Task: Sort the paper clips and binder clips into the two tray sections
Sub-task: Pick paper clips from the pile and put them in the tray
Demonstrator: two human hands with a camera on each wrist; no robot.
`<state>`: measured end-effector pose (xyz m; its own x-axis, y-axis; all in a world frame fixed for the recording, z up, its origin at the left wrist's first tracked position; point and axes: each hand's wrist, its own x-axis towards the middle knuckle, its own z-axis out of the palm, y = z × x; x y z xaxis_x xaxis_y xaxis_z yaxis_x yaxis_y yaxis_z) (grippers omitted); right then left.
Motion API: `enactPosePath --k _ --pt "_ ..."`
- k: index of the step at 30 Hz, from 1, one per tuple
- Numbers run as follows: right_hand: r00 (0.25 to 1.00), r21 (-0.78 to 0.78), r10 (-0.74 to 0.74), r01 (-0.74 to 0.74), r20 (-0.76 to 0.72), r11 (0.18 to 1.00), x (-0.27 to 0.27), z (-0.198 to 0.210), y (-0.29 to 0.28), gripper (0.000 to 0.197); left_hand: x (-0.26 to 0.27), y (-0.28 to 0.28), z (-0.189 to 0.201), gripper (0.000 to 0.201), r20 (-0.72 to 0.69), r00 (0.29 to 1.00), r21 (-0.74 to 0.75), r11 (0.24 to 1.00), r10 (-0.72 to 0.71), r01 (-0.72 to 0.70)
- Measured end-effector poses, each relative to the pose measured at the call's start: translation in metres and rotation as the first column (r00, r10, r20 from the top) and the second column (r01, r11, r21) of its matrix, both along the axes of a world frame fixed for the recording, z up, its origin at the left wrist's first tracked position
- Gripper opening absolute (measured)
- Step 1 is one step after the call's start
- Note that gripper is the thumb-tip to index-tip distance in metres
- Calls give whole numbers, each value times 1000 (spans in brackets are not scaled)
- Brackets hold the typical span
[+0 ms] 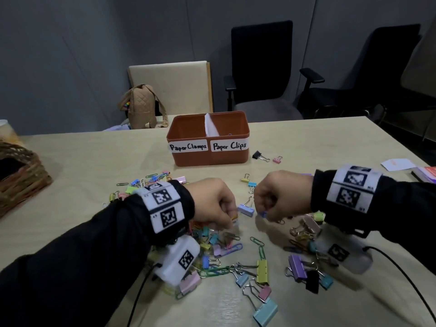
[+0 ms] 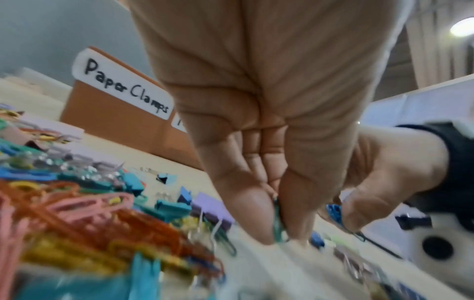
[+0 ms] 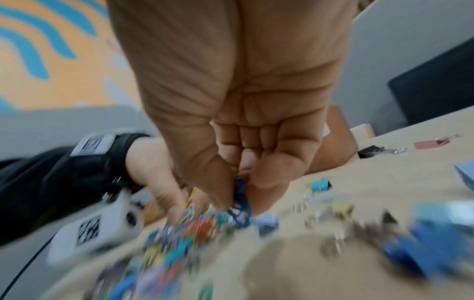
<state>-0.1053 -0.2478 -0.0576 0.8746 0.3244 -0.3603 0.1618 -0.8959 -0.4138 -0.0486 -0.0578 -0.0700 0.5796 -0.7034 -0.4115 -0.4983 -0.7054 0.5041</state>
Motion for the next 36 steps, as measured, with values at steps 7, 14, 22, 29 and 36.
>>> enactPosePath --k 7,14,22,29,36 --pt "958 353 -264 210 112 912 54 29 -10 18 38 8 39 10 -85 957 -303 907 279 -291" --pt "800 297 -404 294 443 908 134 52 4 14 98 -19 74 10 292 819 -443 829 494 -342" --pt "755 156 -380 354 534 922 154 30 -1 30 125 -34 50 14 427 709 -409 819 562 -403" --pt "920 3 85 -93 382 996 72 11 19 9 78 3 44 9 480 810 -228 940 337 -255" --pt "892 -184 434 -409 128 894 25 -7 50 22 34 52 22 18 323 918 25 967 232 -254"
